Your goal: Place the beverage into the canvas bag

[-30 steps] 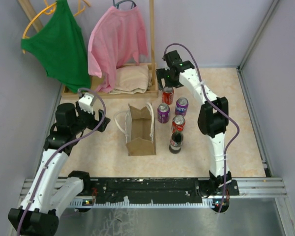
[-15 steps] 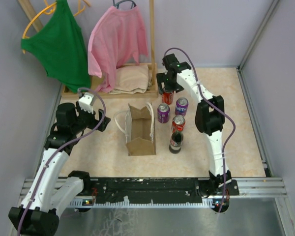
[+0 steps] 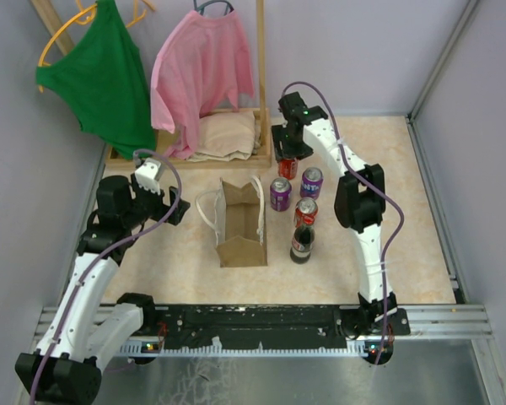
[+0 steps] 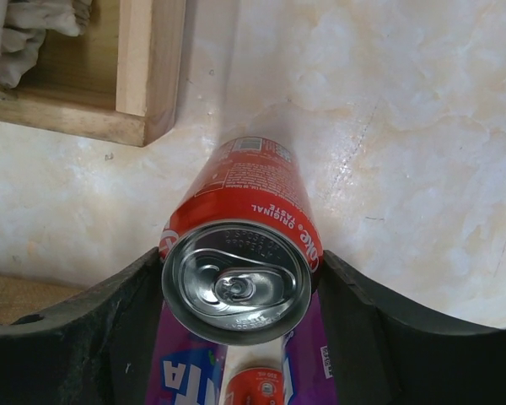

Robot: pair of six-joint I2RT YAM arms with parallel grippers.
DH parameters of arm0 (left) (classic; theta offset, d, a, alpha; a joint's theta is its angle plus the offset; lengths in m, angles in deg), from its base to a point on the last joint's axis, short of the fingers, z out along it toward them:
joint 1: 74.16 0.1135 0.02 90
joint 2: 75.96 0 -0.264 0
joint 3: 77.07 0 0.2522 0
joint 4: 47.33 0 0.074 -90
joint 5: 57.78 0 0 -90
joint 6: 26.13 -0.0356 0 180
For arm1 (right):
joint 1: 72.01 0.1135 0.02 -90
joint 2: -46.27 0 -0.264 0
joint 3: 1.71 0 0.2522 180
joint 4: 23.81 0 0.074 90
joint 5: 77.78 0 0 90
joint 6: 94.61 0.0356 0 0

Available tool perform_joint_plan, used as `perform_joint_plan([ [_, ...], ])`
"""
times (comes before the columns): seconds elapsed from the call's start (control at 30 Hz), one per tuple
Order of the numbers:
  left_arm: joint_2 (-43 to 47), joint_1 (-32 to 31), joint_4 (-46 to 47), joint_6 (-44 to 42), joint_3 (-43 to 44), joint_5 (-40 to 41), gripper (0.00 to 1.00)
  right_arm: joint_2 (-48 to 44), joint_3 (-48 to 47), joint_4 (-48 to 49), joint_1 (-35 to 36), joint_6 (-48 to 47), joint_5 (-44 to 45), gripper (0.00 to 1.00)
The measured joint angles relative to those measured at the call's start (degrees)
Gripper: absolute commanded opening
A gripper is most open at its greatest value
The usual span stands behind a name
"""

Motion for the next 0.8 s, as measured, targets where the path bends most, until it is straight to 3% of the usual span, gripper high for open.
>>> perform_joint_plan([
  [0.27,-0.8,0.0,0.4,0.1,0.0,-0.2,0.90,0.0,-0.3,-0.5,0.0,0.0,-0.1,0.02],
  [0.47,-1.2,0.0,0.9,0.2,0.0,-0.4,0.90,0.5,-2.3,-2.8,0.0,0.3,-0.2,0.00],
  [0.8,-2.5,0.0,0.9,0.7,0.0,-0.6,0.90,-0.2,-14.1,-4.8,0.0,2.5,-0.4,0.00],
])
